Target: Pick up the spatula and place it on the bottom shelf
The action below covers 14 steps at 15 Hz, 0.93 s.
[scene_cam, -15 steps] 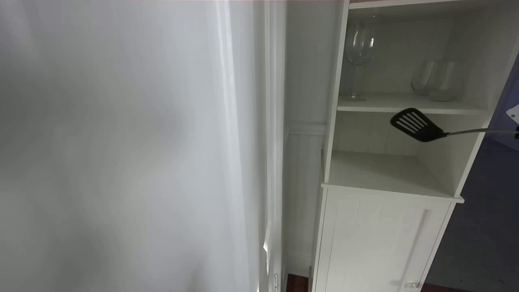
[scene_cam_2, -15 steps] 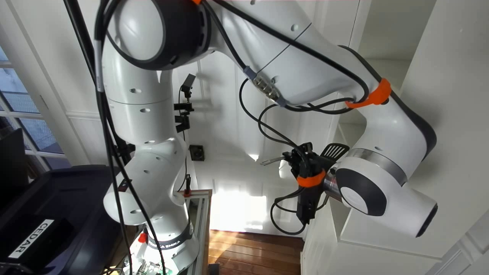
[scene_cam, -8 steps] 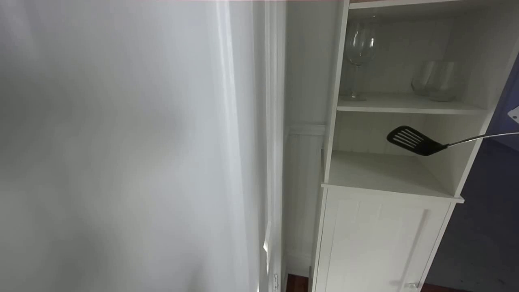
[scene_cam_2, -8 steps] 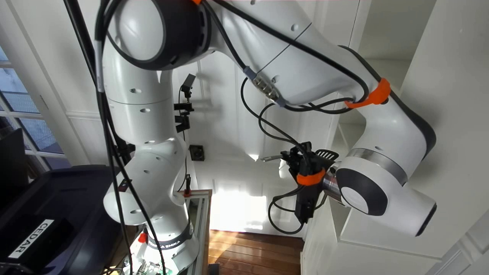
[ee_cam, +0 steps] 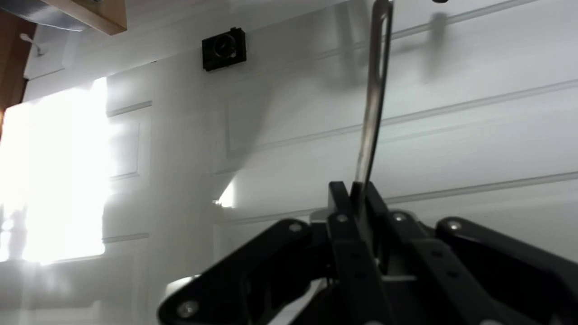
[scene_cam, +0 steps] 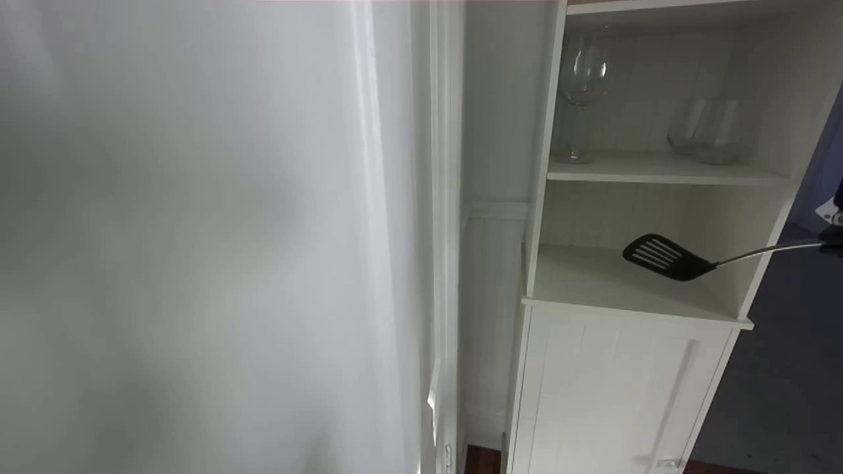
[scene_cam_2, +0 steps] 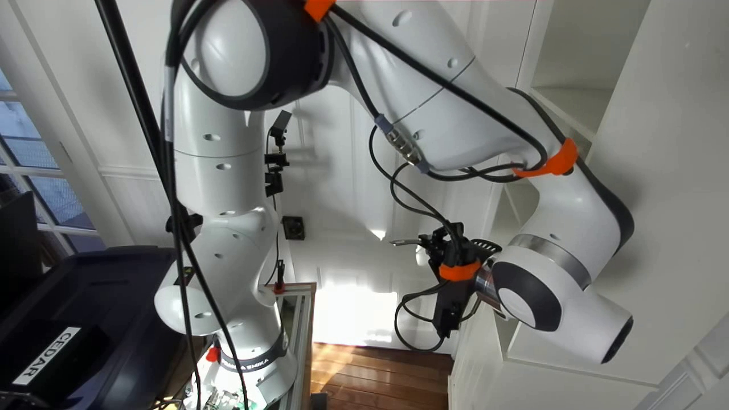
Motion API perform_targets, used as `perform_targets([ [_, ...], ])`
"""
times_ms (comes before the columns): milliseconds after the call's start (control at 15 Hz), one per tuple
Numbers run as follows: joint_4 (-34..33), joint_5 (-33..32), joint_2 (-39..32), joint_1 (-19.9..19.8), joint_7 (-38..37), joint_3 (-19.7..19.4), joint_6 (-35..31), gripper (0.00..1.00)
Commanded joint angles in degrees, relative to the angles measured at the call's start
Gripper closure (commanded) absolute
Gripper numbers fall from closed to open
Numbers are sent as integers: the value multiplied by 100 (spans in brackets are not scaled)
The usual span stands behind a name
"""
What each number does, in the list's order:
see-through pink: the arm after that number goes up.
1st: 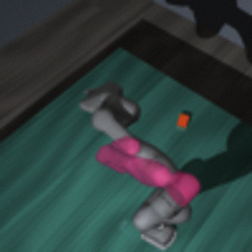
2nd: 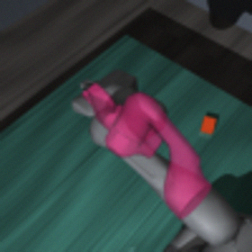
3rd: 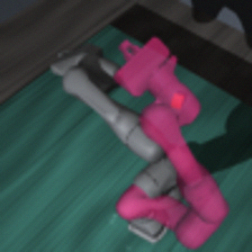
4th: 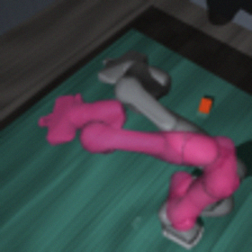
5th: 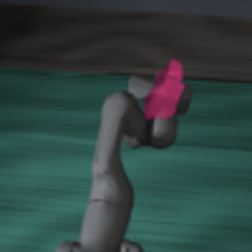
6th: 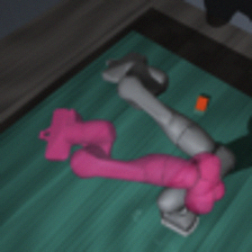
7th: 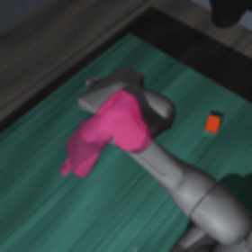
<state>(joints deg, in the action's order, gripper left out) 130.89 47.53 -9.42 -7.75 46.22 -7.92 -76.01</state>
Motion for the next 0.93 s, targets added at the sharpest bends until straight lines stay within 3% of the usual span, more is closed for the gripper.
perform_targets([
  [0, 161, 361, -312, -11, -48, 67, -391, 97],
  [867, 504, 2315, -653, 72, -51, 152, -1580, 97],
])
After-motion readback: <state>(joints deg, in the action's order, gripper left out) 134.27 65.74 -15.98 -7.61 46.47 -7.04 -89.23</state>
